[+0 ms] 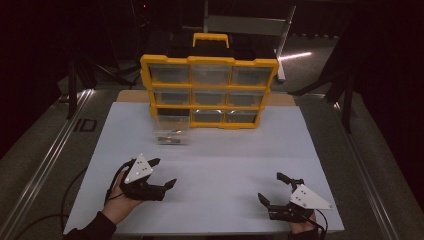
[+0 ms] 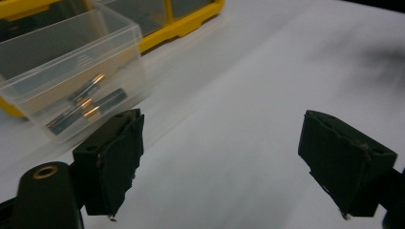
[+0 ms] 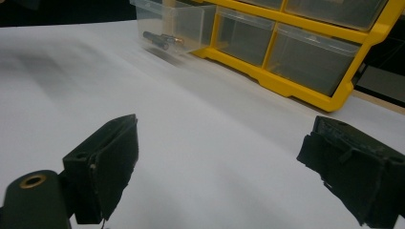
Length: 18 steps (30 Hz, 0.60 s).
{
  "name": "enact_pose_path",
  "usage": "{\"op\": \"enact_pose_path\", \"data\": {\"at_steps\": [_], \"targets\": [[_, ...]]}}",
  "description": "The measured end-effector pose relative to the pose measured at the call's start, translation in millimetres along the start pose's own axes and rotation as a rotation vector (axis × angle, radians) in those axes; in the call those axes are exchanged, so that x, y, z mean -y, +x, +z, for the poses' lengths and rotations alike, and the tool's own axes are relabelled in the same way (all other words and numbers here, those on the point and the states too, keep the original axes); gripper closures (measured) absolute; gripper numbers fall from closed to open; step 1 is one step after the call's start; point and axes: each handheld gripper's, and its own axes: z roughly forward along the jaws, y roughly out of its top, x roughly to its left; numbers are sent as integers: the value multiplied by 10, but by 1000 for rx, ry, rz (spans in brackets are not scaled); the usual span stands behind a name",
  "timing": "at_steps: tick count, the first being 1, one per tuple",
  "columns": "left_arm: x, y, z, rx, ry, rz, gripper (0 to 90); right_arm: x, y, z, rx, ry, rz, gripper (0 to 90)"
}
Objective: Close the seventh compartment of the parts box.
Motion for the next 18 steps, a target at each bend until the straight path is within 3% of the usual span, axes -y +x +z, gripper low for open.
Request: {"op": "enact_pose_path", "data": {"at_steps": [8,18], "targets": [[43,-46,85,-24,-9,12,434,2,2,4,0,1,-2,104],[93,-18,136,-61,-3,-15,740,5,4,9,-1,4,-2,104]]}}
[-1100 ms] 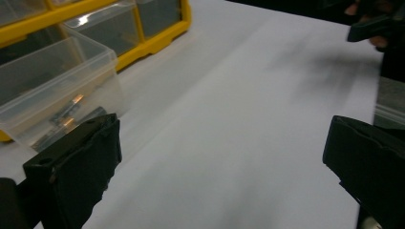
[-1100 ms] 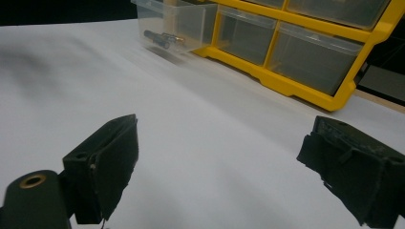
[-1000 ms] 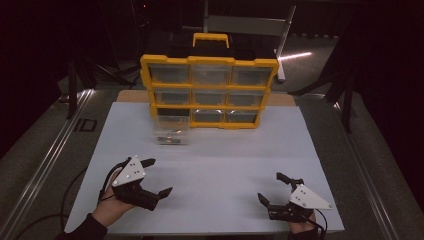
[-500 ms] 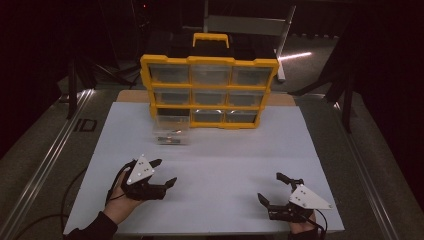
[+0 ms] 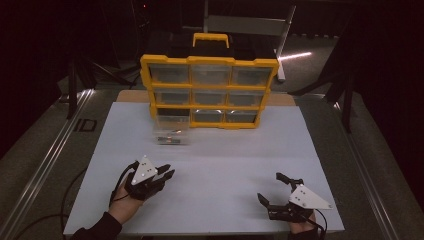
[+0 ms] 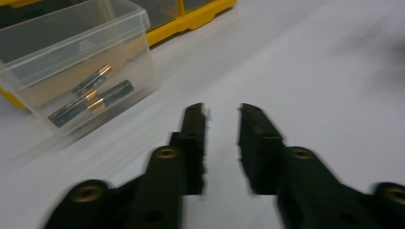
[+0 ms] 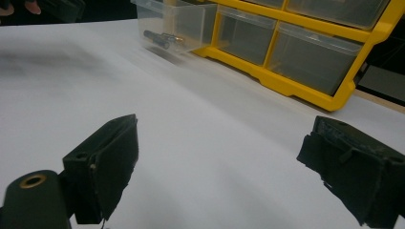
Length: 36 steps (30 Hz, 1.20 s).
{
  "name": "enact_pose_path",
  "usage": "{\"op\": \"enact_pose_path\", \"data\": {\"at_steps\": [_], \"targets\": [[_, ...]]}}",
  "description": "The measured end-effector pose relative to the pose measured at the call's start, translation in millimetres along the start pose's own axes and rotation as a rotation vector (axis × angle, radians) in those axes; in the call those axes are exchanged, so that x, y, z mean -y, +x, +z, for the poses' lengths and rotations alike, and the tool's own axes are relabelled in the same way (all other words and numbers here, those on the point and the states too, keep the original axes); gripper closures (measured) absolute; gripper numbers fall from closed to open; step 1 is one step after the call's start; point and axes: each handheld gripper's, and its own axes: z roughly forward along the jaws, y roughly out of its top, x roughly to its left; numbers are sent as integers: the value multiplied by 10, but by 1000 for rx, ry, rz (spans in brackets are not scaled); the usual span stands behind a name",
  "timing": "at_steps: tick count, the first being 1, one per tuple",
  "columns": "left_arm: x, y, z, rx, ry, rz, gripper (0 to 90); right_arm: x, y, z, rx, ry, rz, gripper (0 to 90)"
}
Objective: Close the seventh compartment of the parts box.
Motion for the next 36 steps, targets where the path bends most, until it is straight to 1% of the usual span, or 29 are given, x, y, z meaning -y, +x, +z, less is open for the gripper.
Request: {"op": "enact_pose_path", "data": {"at_steps": [1,3,4,6,9,11,12,15,16,17,20,23,25,27,28,33,36], "targets": [[3,4,3,-5,2,-4,777,0,0,0,0,0,-1,104],[13,10,12,-18,12,-1,807,0,0,0,0,0,0,104],[17,14,15,-20,13,-2,841,1,-1,0,0,-1,0,104],[22,18,21,-29,18,14,874,3,-2,0,-1,0,0,104],[31,28,31,-53,23,46,882,2,-4,-1,0,-1,0,104],[33,39,35,-64,28,52,884,-2,0,-6,1,-1,2,104],[34,42,38,-83,30,55,884,-3,1,-6,1,-1,1,104],[16,67,34,-92,23,62,884,-2,-3,-5,1,-1,2,104],[1,74,32,-105,23,61,884,-3,-4,-5,2,-1,1,104],[-15,83,31,-118,20,54,884,-4,-2,-6,1,-2,2,104],[-73,124,40,-144,16,11,884,-6,-1,-5,2,-2,1,104],[-137,122,72,-183,27,-11,885,-6,-1,-6,2,-1,0,104],[-170,117,100,-194,35,-20,884,-8,-2,-8,2,-4,1,104],[-193,115,131,-219,34,-39,884,-6,-6,-10,2,-4,3,104],[-201,116,145,-223,32,-53,885,-6,-7,-12,2,-4,2,104],[-233,119,188,-256,13,-83,885,-6,-4,-10,1,-4,3,104],[-240,146,200,-268,-14,-115,885,-5,-3,-6,1,-3,4,104]]}}
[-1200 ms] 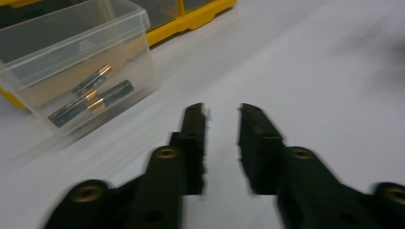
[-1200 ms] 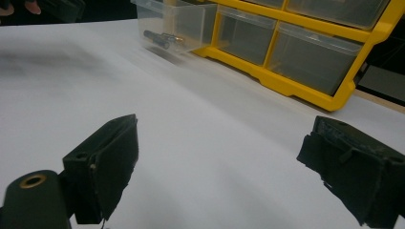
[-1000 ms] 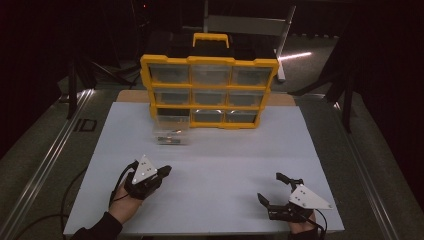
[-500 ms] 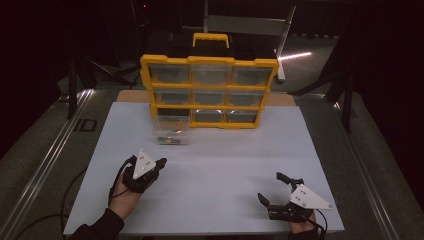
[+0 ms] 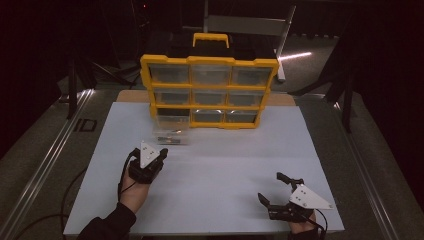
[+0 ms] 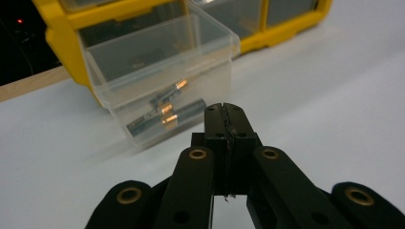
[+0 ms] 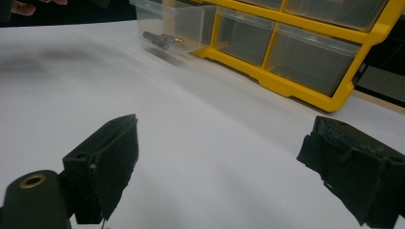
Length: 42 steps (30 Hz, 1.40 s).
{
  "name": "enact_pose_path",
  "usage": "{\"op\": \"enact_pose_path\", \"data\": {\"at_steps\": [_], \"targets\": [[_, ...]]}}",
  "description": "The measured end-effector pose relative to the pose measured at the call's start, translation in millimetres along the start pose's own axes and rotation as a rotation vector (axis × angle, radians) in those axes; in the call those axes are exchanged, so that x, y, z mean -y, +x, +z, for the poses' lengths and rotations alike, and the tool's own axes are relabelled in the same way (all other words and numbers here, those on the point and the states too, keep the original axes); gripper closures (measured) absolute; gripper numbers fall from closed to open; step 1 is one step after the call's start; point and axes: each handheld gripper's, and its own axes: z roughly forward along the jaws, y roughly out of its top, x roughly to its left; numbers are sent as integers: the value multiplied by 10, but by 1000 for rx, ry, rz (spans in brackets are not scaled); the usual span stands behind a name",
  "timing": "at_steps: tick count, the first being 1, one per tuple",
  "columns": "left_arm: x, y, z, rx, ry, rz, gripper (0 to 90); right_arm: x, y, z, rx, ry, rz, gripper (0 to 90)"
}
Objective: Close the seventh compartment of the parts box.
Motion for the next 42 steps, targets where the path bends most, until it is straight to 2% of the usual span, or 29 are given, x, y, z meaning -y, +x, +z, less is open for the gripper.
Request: {"op": "enact_pose_path", "data": {"at_steps": [5,9,11,15,21,32,37,42], "targets": [[8,3,50,-28,-20,-30,885,2,4,6,0,2,-2,104],[15,-6,120,-54,-10,-30,884,7,3,12,-2,1,-1,104],[24,5,176,-67,11,-45,884,6,3,10,0,0,-2,104],[54,11,258,-69,9,-44,884,7,-1,6,1,-3,-2,104],[86,26,365,-106,14,-50,884,7,-1,3,6,-4,-1,104],[88,21,514,-116,35,-56,884,6,-2,-5,10,-6,3,104],[80,17,590,-145,47,-60,884,8,-8,-7,11,-8,3,104],[74,1,646,-146,59,-65,885,10,-11,-8,11,-7,2,104]]}}
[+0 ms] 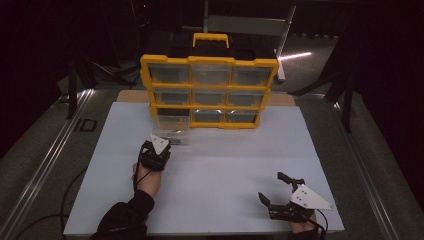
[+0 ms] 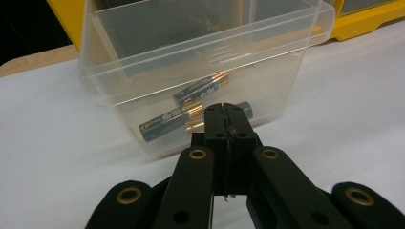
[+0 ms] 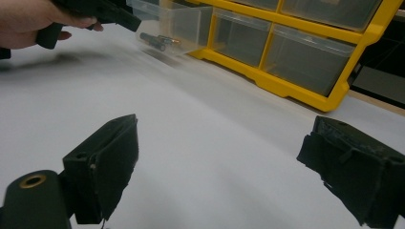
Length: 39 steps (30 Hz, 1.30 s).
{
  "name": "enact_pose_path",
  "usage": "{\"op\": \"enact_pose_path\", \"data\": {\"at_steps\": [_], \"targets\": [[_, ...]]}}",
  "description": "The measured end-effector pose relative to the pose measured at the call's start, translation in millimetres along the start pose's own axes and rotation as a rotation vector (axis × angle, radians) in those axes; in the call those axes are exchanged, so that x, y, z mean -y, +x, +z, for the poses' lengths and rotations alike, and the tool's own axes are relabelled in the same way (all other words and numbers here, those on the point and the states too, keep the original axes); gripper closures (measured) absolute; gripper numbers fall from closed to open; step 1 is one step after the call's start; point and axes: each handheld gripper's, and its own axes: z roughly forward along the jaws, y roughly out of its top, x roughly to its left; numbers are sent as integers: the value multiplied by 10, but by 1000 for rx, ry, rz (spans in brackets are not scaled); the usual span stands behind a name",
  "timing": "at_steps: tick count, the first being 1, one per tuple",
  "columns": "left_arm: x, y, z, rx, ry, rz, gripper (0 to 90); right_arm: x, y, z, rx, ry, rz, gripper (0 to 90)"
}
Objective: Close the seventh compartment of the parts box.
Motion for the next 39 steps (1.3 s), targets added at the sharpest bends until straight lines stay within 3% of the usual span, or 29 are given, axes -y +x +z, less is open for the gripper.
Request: {"op": "enact_pose_path", "data": {"at_steps": [6,39], "targets": [[-17,2,36,-29,-1,1,884,0,-3,-6,1,0,2,104],[-81,-20,201,-33,29,18,885,3,-11,-9,-1,1,2,104]]}}
